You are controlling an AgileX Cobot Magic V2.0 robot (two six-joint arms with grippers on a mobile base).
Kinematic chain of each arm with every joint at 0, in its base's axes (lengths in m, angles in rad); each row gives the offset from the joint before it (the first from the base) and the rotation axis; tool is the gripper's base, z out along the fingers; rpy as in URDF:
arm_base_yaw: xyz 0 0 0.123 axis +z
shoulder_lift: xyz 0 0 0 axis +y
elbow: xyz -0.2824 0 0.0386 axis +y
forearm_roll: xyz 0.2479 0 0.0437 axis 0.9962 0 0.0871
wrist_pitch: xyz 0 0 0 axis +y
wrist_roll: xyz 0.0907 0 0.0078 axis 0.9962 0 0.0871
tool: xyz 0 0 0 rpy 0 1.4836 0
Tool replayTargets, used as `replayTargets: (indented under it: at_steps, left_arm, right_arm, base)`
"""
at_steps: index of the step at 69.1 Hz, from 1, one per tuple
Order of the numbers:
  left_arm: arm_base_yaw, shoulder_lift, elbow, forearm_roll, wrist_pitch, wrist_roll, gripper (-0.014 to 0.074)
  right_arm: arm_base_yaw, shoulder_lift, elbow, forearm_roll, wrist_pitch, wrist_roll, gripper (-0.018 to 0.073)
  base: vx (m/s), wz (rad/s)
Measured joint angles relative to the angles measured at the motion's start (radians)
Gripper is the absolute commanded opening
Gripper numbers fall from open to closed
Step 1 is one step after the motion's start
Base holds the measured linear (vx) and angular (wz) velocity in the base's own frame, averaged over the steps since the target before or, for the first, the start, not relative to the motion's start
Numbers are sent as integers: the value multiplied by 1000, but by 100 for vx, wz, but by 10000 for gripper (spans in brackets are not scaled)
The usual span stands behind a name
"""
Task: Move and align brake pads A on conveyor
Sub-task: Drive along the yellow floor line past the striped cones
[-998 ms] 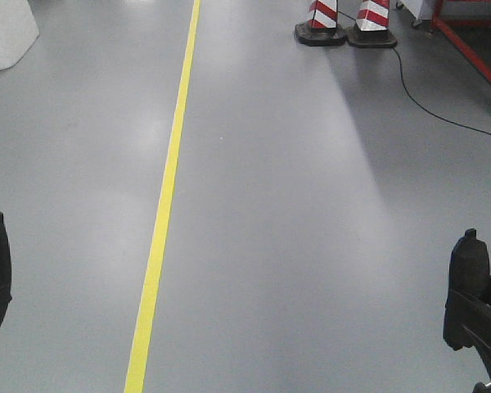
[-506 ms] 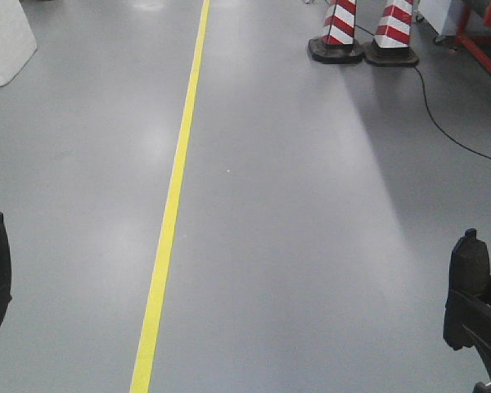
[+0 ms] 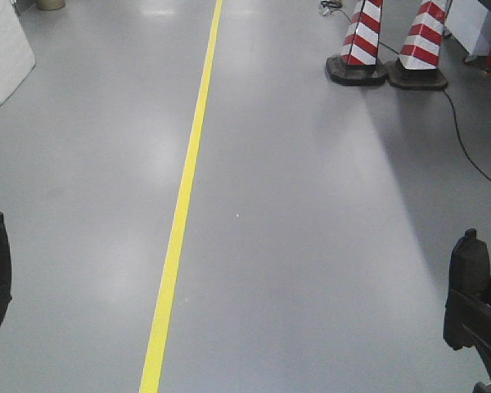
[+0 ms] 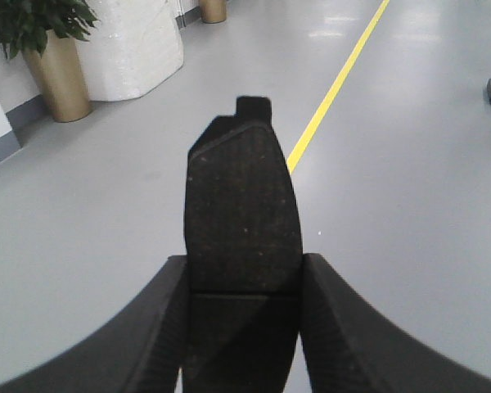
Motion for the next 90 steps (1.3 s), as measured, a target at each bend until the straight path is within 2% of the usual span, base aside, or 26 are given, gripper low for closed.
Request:
replayTargets:
  at_steps: [90]
  left_arm:
    - [0, 0, 0, 0, 0, 0, 147]
  right_arm:
    - [0, 0, 0, 0, 0, 0, 26]
  base:
    - [70, 1]
